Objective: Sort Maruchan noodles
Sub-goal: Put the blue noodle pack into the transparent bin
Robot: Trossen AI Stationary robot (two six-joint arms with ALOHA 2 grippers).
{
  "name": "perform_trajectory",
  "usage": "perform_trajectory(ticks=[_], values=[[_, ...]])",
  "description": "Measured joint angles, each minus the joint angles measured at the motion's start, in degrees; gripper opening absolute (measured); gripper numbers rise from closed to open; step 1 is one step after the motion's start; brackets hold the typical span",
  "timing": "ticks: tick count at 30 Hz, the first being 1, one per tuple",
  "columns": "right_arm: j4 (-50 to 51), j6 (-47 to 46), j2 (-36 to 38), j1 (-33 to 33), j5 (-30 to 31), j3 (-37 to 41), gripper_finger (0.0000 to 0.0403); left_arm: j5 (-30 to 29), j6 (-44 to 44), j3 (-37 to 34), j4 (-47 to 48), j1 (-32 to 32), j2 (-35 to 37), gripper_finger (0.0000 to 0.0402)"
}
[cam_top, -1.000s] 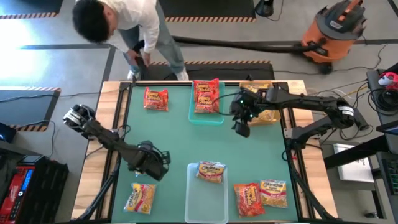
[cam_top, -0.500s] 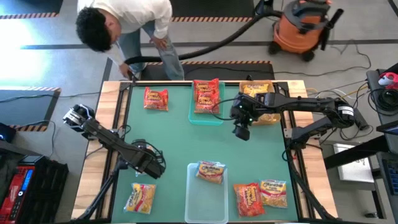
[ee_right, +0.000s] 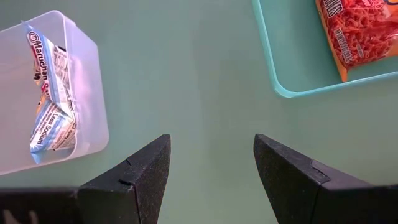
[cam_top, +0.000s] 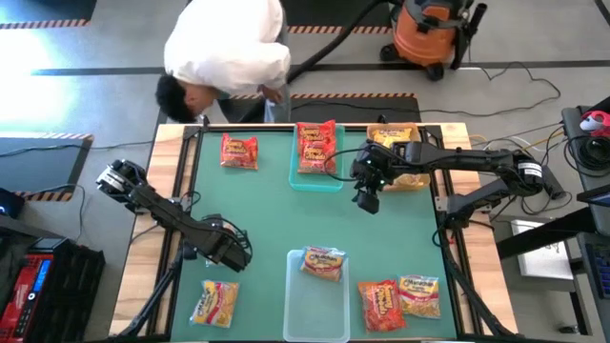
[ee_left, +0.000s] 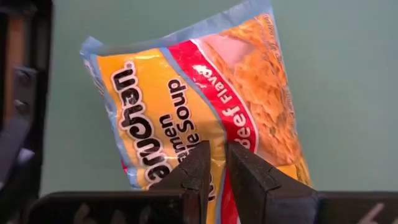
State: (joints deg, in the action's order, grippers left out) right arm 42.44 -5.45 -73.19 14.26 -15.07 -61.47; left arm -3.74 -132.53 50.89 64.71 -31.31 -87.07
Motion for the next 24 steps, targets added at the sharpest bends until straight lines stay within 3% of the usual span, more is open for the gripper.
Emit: perform_trajectory(ticks=[7, 16, 20, 24], values=[[-0.02, -0.70, 0.00, 0.00, 0.00, 0.00, 0.0219, -1.46, 5.90, -2.56, 0.66, 0.00, 0.11, 0.0038], [-2.35, -0.63, 0.00, 0.00, 0.00, 0.00, 0.0219, -15.48, 32.08, -3.92, -3.20, 0.33, -0.16, 0.0038], [-2.99, -0.57, 0.00, 0.00, 0.02, 0.00, 0.0219, -20.12, 46.19, -5.11, -11.01, 0.57, -0.08, 0.0038], [-4.15, -1.01, 0.00, 0.00, 0.04, 0.00, 0.0219, -23.08, 54.13, -5.70, -17.52, 0.90, 0.00, 0.0038]])
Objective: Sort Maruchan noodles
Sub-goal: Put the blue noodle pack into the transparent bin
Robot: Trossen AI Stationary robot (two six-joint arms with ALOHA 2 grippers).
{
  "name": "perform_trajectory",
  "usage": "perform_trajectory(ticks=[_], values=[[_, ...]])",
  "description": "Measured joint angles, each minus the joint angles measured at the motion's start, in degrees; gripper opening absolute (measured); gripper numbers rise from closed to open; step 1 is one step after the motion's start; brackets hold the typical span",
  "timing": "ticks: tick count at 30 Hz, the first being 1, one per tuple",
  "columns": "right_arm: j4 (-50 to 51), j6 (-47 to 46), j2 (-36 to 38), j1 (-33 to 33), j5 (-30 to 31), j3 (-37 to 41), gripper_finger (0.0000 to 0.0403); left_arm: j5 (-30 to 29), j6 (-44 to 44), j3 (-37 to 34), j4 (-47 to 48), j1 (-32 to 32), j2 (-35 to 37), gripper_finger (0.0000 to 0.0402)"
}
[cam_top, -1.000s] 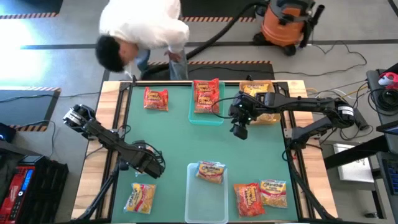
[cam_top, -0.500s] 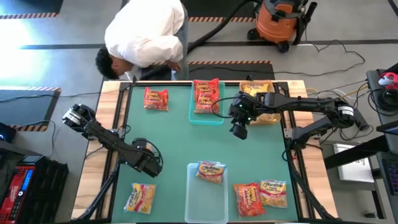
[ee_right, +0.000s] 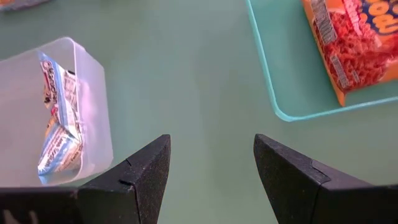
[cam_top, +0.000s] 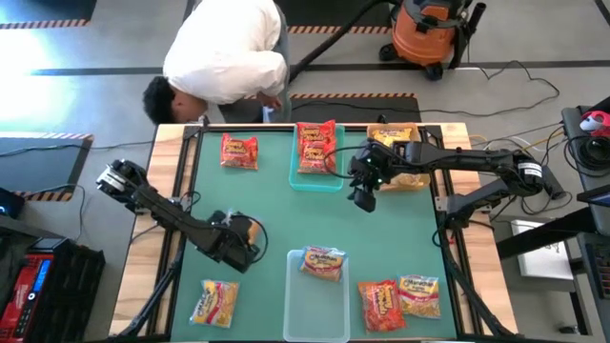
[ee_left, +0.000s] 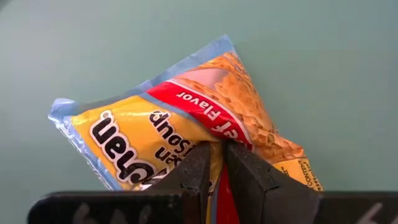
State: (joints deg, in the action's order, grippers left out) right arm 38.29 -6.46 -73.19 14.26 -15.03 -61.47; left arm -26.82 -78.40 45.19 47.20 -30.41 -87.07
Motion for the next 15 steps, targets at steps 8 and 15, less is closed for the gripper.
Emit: perform_trajectory(ticks=[8, 15], values=[[-1.43, -1.17, 0.00, 0.00, 0.01, -0.02, 0.0219, -5.44, 18.15, -0.02, -13.47, 0.15, -0.11, 0.0038], [-1.80, -1.51, 0.00, 0.00, 0.01, -0.02, 0.0219, -5.45, 14.42, 2.90, -19.52, 0.22, -0.11, 0.0038]])
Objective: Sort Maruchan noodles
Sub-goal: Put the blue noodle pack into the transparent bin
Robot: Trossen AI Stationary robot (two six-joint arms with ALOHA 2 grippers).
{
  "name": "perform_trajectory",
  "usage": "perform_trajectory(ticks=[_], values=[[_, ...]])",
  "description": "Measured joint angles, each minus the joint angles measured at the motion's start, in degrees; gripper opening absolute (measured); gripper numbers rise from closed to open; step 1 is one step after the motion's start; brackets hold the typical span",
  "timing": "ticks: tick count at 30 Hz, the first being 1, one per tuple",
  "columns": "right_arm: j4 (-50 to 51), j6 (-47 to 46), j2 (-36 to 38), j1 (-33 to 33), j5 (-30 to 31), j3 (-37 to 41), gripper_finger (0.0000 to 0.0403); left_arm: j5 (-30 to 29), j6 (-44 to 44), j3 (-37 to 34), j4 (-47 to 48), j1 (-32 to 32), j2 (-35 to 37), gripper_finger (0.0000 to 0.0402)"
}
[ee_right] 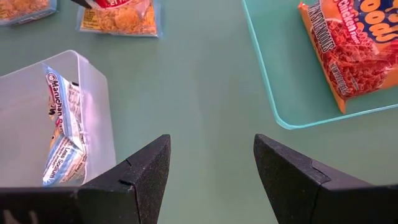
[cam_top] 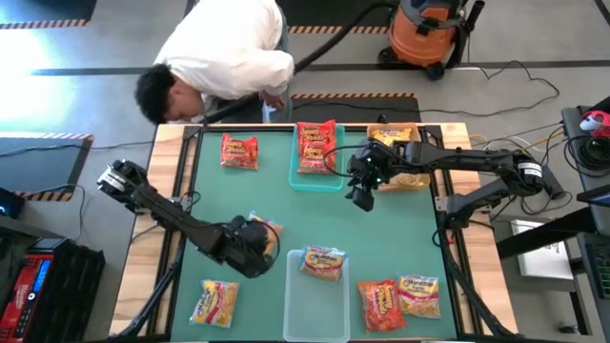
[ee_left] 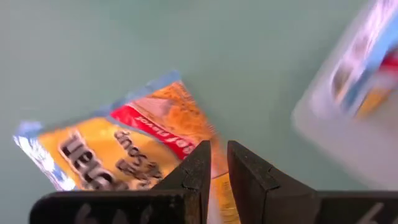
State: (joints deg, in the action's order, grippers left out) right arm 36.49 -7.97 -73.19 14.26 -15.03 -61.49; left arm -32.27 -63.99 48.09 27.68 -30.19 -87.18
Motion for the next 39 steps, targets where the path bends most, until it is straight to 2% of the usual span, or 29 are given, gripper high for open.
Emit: perform_trajectory(ticks=[5, 10, 18, 23, 30, 34, 39], values=[[-1.31, 0.00, 0.00, 0.00, 0.00, 0.00, 0.0219, -0.07, -24.08, 4.00, 5.27, 0.09, 0.00, 0.0038], [-4.19, 0.01, 0.00, 0.00, 0.00, 0.00, 0.0219, -0.81, -47.81, 4.66, 7.00, 0.36, -1.21, 0.0038], [-5.77, 0.00, 0.00, 0.00, 0.00, 0.00, 0.0219, 2.79, -62.65, 4.66, 10.94, 0.48, -6.09, 0.0038], [-5.75, 0.00, 0.00, 0.00, 0.00, 0.00, 0.0219, 4.72, -64.56, 4.95, 14.14, 0.52, -7.21, 0.0038], [-5.73, 0.00, 0.00, 0.00, 0.00, 0.00, 0.0219, 6.33, -62.14, 4.75, 26.11, 2.75, -7.58, 0.0038], [-5.73, 0.00, 0.00, 0.00, 0.00, 0.00, 0.0219, 7.25, -49.48, 4.71, 27.38, 4.52, -7.66, 0.0038], [-5.75, 0.01, 0.00, 0.00, 0.00, 0.00, 0.0219, 8.11, -31.38, 4.68, 24.35, 7.84, -8.15, 0.0038]])
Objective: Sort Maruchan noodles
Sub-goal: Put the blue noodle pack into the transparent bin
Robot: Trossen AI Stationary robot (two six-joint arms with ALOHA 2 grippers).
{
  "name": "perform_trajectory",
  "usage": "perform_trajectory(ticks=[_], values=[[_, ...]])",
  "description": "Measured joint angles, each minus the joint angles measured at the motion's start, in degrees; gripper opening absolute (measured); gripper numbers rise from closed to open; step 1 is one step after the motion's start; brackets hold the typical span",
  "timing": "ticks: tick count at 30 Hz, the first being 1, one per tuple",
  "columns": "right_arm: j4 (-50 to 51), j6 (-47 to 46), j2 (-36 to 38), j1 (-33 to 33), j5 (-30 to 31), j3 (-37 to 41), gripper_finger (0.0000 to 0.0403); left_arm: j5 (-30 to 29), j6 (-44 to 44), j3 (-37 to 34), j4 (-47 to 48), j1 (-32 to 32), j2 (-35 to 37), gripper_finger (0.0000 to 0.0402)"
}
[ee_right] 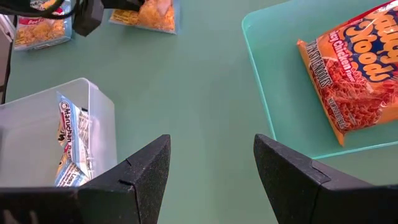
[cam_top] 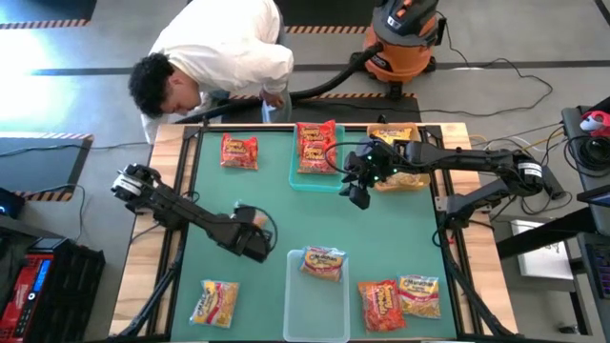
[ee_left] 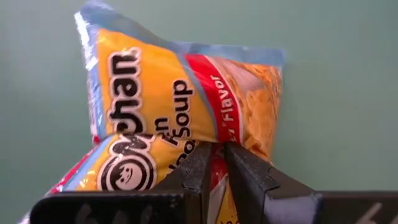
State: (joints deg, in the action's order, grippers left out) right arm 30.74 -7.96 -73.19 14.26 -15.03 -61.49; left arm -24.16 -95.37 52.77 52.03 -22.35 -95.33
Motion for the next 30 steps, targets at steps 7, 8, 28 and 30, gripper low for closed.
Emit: perform_trajectory(ticks=[7, 8, 28, 30], values=[[0.02, 0.01, 0.00, 0.00, 0.00, 0.00, 0.0219, 0.71, 22.09, -0.02, -10.92, 2.37, -0.07, 0.0038], [0.02, 0.01, 0.00, 0.00, 0.02, 0.00, 0.0219, 0.92, 25.22, -0.02, -13.26, 2.38, -0.09, 0.0038], [0.26, 0.58, 0.00, 0.00, 0.01, 0.00, 0.0219, 5.95, 56.28, 4.22, -27.30, 0.99, 0.66, 0.0037], [0.28, 0.69, 0.00, 0.00, 0.02, 0.00, 0.0219, 6.21, 47.51, 5.59, -25.21, 1.08, 0.66, 0.0037]])
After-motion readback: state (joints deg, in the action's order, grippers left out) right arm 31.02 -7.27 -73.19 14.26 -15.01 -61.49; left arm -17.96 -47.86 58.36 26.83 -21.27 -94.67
